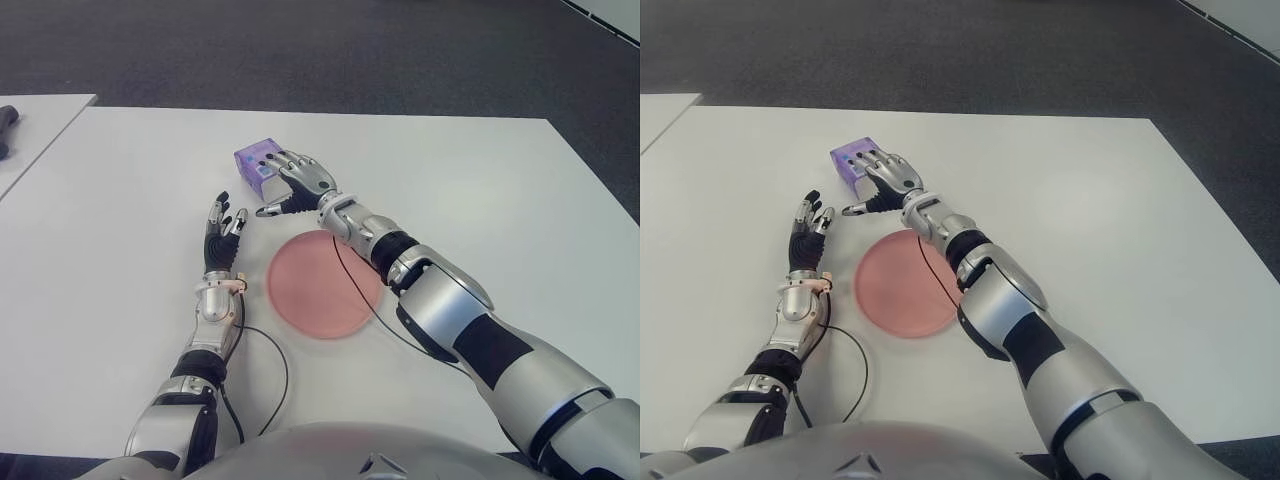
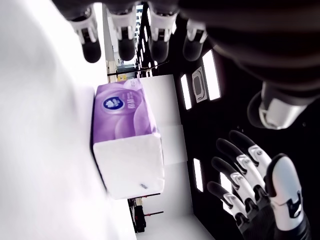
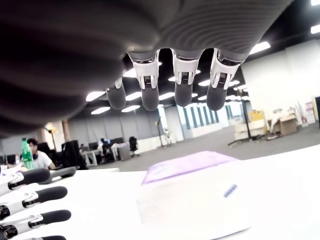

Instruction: Put the tissue paper into the plate.

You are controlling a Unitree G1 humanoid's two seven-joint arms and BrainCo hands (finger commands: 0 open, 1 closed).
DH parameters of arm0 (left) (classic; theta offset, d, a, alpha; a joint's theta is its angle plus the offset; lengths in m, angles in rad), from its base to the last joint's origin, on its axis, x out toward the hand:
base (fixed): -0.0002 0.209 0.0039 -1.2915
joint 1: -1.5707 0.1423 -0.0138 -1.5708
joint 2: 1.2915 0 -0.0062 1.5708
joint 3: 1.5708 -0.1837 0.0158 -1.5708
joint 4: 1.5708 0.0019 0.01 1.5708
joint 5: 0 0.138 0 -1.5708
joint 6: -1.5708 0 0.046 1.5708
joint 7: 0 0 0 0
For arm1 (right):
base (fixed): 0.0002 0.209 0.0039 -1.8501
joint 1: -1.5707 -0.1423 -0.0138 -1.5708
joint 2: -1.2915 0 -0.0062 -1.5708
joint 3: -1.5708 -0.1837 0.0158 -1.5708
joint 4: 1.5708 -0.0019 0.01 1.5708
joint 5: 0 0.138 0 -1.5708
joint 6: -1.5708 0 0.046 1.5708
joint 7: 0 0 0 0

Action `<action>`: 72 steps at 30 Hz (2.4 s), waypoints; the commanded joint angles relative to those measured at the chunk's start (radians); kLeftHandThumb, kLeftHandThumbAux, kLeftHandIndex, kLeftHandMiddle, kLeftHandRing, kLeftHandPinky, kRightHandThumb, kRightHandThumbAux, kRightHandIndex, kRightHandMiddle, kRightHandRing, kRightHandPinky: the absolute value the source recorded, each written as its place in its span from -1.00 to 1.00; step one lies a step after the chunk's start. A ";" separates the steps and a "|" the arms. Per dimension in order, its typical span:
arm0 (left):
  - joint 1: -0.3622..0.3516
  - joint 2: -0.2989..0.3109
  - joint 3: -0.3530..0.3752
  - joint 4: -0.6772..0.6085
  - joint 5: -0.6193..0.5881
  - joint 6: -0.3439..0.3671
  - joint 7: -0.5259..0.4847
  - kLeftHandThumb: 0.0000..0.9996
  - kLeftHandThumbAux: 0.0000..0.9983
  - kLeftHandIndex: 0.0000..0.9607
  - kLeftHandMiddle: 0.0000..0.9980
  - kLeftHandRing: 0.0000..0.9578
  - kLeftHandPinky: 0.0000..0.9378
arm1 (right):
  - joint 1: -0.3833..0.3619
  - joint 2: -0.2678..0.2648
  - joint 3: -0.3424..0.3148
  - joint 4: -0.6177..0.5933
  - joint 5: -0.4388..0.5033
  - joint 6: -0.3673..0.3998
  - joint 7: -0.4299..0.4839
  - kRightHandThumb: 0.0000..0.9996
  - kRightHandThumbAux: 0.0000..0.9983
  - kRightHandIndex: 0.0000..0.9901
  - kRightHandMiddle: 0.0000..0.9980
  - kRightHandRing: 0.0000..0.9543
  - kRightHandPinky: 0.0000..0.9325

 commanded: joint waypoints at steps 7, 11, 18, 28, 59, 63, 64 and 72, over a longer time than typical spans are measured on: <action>0.065 -0.037 -0.018 0.096 0.016 0.002 0.021 -1.00 -0.19 -1.00 -1.00 -1.00 -1.00 | 0.010 -0.002 -0.012 0.010 0.022 -0.002 0.041 -0.58 -0.34 -1.00 -1.00 -1.00 -1.00; 0.057 -0.034 -0.015 0.116 0.011 -0.008 0.015 -1.00 -0.19 -1.00 -1.00 -1.00 -1.00 | 0.016 -0.005 -0.015 0.011 0.028 -0.001 0.051 -0.58 -0.33 -1.00 -1.00 -1.00 -1.00; 0.048 -0.032 -0.009 0.138 0.003 -0.022 0.011 -1.00 -0.18 -1.00 -1.00 -1.00 -1.00 | 0.027 -0.012 -0.021 0.012 0.037 -0.004 0.064 -0.59 -0.32 -1.00 -1.00 -1.00 -1.00; 0.048 -0.028 -0.010 0.144 0.009 -0.025 0.019 -1.00 -0.15 -1.00 -1.00 -1.00 -1.00 | 0.052 -0.084 -0.116 -0.003 0.125 -0.068 0.096 -0.60 -0.26 -1.00 -1.00 -1.00 -1.00; 0.020 0.003 -0.036 0.116 0.006 0.029 -0.025 -1.00 -0.14 -1.00 -1.00 -1.00 -1.00 | 0.600 -0.344 -0.444 -0.634 0.375 -0.162 0.011 -0.72 0.02 -1.00 -1.00 -1.00 -1.00; 0.024 0.005 -0.037 0.096 -0.001 0.042 -0.042 -1.00 -0.16 -1.00 -1.00 -1.00 -1.00 | 0.609 -0.336 -0.447 -0.656 0.370 -0.144 0.017 -0.72 0.02 -1.00 -1.00 -1.00 -1.00; 0.025 0.005 -0.037 0.093 -0.002 0.043 -0.044 -1.00 -0.16 -1.00 -1.00 -1.00 -1.00 | 0.611 -0.335 -0.448 -0.660 0.369 -0.141 0.018 -0.72 0.02 -1.00 -1.00 -1.00 -1.00; 0.033 0.007 -0.036 0.072 -0.003 0.050 -0.047 -1.00 -0.16 -1.00 -1.00 -1.00 -1.00 | 0.623 -0.322 -0.449 -0.691 0.358 -0.118 0.021 -0.72 0.02 -1.00 -1.00 -1.00 -1.00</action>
